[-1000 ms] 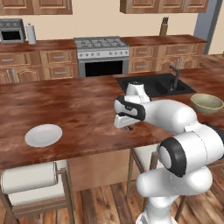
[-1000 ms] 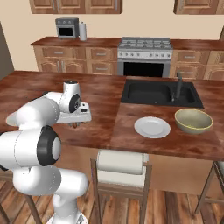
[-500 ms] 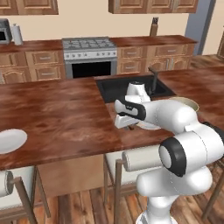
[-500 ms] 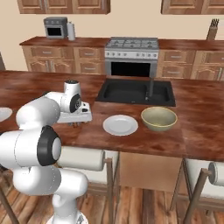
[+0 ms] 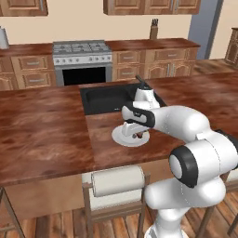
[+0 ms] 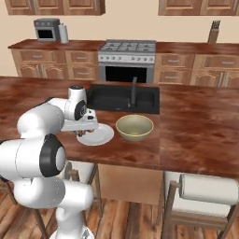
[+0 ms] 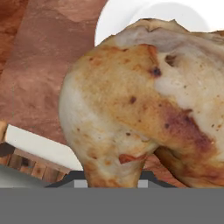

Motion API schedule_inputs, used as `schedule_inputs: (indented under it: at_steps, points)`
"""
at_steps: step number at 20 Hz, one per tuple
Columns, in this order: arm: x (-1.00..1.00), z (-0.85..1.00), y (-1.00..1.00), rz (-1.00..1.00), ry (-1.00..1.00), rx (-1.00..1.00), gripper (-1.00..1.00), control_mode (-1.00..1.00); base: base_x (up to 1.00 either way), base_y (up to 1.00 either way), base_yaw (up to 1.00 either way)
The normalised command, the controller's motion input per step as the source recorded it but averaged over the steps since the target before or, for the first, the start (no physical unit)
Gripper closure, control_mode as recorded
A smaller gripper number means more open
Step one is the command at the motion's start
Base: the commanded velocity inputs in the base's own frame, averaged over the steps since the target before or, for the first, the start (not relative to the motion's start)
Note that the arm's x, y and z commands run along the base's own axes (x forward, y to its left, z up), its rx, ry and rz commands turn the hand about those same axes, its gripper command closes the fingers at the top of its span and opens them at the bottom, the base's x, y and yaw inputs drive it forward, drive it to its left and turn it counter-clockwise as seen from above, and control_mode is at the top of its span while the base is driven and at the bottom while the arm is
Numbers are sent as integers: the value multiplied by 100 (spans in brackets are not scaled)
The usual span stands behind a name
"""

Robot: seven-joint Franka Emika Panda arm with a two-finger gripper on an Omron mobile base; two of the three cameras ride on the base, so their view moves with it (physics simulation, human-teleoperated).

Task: Pick the chicken drumstick and lemon wedge from their plates and place them in the bowl. Then put the bowl in the fridge.

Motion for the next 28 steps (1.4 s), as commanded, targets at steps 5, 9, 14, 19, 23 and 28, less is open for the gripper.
schedule_inputs:
  at_steps: [5, 9, 14, 19, 23, 28]
  points:
    - [0, 0, 0, 0, 0, 0, 100, 100, 55, -56, 0]
    - [0, 0, 0, 0, 0, 0, 100, 100, 64, -43, 0]
    - [0, 0, 0, 0, 0, 0, 100, 100, 52, -43, 2]
    - [0, 0, 0, 0, 0, 0, 100, 100, 43, -38, 0]
    - [0, 0, 0, 0, 0, 0, 100, 100, 0, 0, 0]
    - [0, 0, 0, 0, 0, 0, 100, 100, 0, 0, 0]
